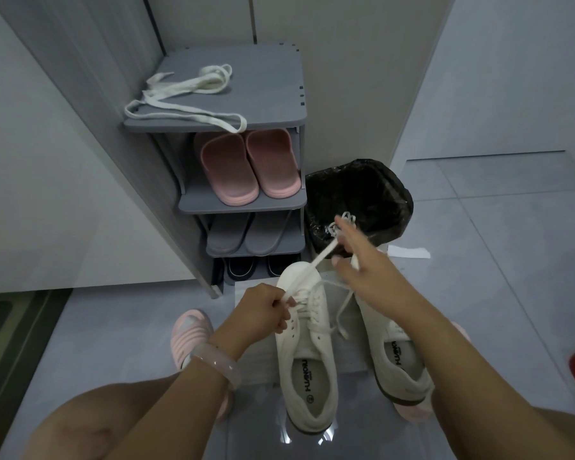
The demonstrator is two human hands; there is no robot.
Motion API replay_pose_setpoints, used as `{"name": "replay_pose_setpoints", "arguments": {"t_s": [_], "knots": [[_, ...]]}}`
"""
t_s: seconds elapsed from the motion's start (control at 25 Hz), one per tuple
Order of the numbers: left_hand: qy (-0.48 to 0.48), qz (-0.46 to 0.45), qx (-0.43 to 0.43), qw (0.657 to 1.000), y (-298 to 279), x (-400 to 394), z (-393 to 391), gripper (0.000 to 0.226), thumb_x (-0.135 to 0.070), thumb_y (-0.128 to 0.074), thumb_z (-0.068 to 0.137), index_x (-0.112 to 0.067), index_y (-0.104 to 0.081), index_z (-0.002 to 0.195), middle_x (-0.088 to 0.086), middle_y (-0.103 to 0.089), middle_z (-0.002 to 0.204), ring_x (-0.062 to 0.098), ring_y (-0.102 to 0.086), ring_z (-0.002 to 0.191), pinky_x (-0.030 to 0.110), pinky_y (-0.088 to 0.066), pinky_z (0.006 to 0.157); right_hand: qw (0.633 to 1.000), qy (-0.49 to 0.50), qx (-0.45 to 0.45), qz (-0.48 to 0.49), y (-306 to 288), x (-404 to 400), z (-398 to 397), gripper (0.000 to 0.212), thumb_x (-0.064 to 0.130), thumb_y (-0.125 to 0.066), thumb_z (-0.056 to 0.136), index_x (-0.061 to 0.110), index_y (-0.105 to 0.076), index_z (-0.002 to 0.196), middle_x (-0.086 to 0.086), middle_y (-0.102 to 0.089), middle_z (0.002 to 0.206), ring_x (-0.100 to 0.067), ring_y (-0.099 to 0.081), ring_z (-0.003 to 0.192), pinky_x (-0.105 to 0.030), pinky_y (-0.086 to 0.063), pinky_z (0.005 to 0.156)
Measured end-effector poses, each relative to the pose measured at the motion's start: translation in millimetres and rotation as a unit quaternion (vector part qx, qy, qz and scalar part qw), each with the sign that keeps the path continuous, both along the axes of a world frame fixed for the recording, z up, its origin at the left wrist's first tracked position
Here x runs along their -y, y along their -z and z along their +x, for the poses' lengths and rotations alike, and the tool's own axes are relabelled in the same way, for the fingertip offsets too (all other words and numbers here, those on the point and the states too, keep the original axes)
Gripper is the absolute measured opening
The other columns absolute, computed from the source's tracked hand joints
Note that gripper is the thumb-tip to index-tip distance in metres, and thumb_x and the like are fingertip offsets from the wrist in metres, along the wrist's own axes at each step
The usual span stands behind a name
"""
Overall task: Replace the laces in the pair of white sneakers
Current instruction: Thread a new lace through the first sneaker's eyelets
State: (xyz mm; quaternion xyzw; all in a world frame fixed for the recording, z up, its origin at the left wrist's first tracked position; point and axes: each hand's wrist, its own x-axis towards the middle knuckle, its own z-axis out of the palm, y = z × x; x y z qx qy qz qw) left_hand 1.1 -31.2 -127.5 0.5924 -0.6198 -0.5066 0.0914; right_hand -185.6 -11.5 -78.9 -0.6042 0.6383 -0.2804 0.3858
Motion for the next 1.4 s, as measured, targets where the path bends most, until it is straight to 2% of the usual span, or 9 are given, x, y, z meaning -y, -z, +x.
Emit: {"name": "replay_pose_setpoints", "arguments": {"t_s": [0.08,0.16,0.36,0.48,0.64,0.8,0.96,1.16,1.4], "knots": [[-0.034,0.027,-0.023,0.999,0,1,3,0.020,0.006,-0.048,0.089,-0.008,-0.058,0.079,0.007,-0.062,0.068,0.014,-0.060,0.055,0.019,-0.054,0.055,0.978,-0.052,-0.198,0.046,17,-5,5,0.064,0.024,-0.047,0.093,0.030,-0.016,0.148,0.000,-0.050,0.126,-0.020,-0.051,0.109,-0.038,-0.040,0.097],[-0.042,0.045,-0.020,0.998,1,1,5,0.019,0.005,-0.057,0.085,-0.008,-0.053,0.071,0.009,-0.064,0.067,0.014,-0.062,0.053,0.023,-0.056,0.058,0.960,-0.083,-0.263,0.058,28,-10,11,0.053,0.024,-0.044,0.094,0.025,-0.028,0.144,-0.006,-0.049,0.131,-0.026,-0.050,0.115,-0.040,-0.040,0.098],[0.014,-0.001,0.032,0.999,12,0,7,0.030,-0.006,-0.070,0.078,-0.013,-0.051,0.056,0.000,-0.057,0.057,0.009,-0.056,0.054,0.021,-0.048,0.060,0.964,-0.144,-0.223,0.029,47,-12,22,0.026,0.019,-0.043,0.093,0.014,-0.064,0.109,-0.006,-0.063,0.110,-0.022,-0.057,0.103,-0.034,-0.047,0.084],[0.017,-0.041,0.058,0.997,16,-2,6,0.040,-0.008,-0.071,0.078,-0.018,-0.044,0.050,-0.004,-0.052,0.053,0.002,-0.051,0.049,0.006,-0.037,0.047,0.955,-0.197,-0.220,0.041,55,-13,20,0.029,0.018,-0.044,0.093,0.015,-0.065,0.113,-0.006,-0.060,0.113,-0.020,-0.055,0.105,-0.033,-0.046,0.086],[0.008,-0.042,0.055,0.998,22,-5,3,0.040,-0.008,-0.070,0.079,-0.016,-0.044,0.049,-0.003,-0.052,0.052,-0.006,-0.050,0.036,0.004,-0.036,0.043,0.951,-0.217,-0.215,0.049,63,-19,27,0.032,0.017,-0.044,0.092,0.020,-0.066,0.116,-0.009,-0.056,0.104,-0.023,-0.054,0.102,-0.033,-0.045,0.082],[0.057,-0.055,0.077,0.994,18,-3,4,0.041,-0.006,-0.062,0.085,-0.015,-0.043,0.049,-0.003,-0.053,0.054,-0.001,-0.053,0.048,0.004,-0.038,0.046,0.961,-0.187,-0.195,0.065,72,-20,35,0.027,0.018,-0.045,0.089,0.014,-0.070,0.100,-0.005,-0.048,0.082,-0.024,-0.056,0.088,-0.029,-0.043,0.072],[0.060,-0.068,0.083,0.992,18,-5,5,0.041,-0.003,-0.061,0.085,-0.017,-0.045,0.050,-0.003,-0.052,0.055,0.006,-0.055,0.050,0.006,-0.040,0.046,0.978,-0.155,-0.101,0.092,69,-20,35,0.024,0.014,-0.052,0.087,0.010,-0.072,0.102,0.000,-0.052,0.065,-0.008,-0.046,0.061,-0.025,-0.039,0.064],[-0.016,-0.022,0.043,0.999,22,-11,2,0.032,-0.009,-0.064,0.084,-0.015,-0.053,0.055,0.006,-0.059,0.061,0.016,-0.057,0.058,0.026,-0.052,0.065,0.986,-0.067,-0.111,0.110,76,-27,44,0.029,0.029,-0.061,0.086,0.022,-0.064,0.114,0.002,-0.041,0.095,-0.008,-0.042,0.086,-0.020,-0.033,0.074],[0.010,0.081,0.004,0.997,9,-10,-3,0.022,-0.023,-0.065,0.084,-0.019,-0.044,0.082,-0.001,-0.057,0.074,0.010,-0.057,0.064,0.025,-0.051,0.066,0.988,0.028,-0.064,0.135,81,-25,54,0.020,0.022,-0.057,0.088,0.016,-0.067,0.104,0.016,-0.037,0.076,-0.007,-0.046,0.081,-0.009,-0.033,0.059]]}}
